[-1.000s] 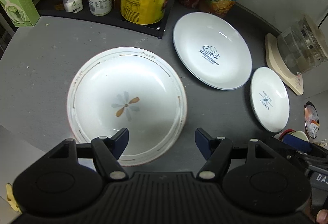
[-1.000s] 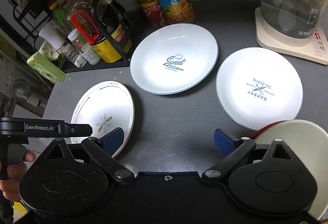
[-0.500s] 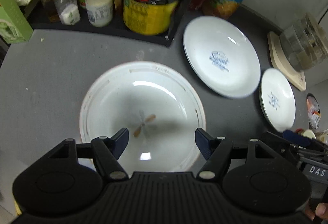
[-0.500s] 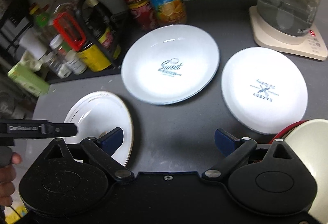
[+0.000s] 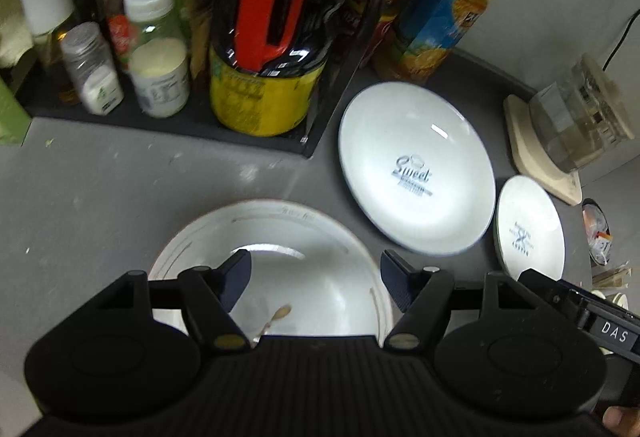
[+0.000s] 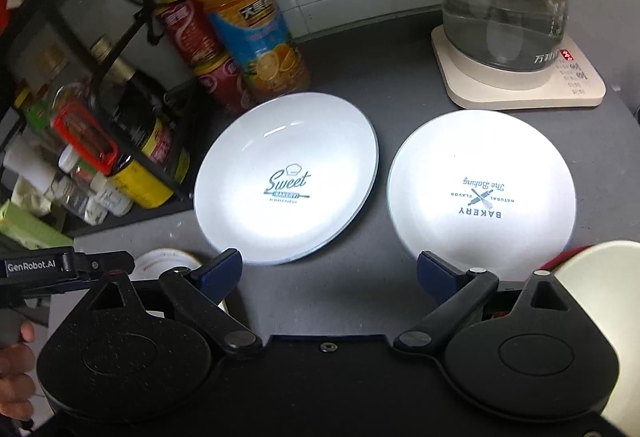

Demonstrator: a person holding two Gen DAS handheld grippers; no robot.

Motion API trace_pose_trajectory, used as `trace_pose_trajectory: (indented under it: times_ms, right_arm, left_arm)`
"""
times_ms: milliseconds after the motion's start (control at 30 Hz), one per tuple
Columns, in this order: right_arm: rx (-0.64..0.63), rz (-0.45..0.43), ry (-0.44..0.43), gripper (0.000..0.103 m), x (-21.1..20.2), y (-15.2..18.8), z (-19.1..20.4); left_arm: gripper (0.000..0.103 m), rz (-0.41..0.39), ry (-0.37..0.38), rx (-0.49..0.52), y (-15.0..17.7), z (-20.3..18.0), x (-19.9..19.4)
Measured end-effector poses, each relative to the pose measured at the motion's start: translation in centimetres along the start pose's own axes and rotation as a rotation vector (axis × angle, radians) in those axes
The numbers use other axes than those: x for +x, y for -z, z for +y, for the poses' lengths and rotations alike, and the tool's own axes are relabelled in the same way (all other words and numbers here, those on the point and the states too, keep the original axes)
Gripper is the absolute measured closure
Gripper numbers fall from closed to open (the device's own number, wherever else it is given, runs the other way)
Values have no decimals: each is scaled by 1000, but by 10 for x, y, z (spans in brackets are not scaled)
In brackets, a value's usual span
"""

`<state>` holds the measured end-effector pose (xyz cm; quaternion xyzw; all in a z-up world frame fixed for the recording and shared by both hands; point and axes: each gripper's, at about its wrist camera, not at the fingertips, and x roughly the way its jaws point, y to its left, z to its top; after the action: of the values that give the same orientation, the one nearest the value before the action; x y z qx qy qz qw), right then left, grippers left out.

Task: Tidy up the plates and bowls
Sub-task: 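Close the right tool on the rim of the white 'Sweet' plate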

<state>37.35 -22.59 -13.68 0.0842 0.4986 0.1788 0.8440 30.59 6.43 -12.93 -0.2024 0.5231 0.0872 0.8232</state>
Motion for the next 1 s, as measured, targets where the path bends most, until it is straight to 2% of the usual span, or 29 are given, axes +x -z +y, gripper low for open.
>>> trace_pose_trajectory:
  times_ms: [100,233,333,467,533,600,1000]
  right_arm:
    - [11,-28,-20,15,7,-5,-5]
    - [69,-26,-37,32,21,-9,-13]
    - [113,-21,-55,39,33,-12,-18]
    - [168,-6,-80,47,49,-11,-21]
    - [190,3,-91,56,56,-11,-24]
    - [218,20,-99,59,64,-10,-28]
    - [353,42,-140,69,97,-8,-42]
  left_arm:
    - [33,-33,26,4,-5,-4,6]
    - [36,-48,47,-19,-15,-4,19]
    - [39,-62,61,-51,-24,-1,28]
    - [45,-71,75,-57,-33,0,41]
    - [49,-66,80,-64,-36,1,50]
    - [57,-51,92,-85,-39,4,61]
    - [74,4,141,-192,-40,9,109]
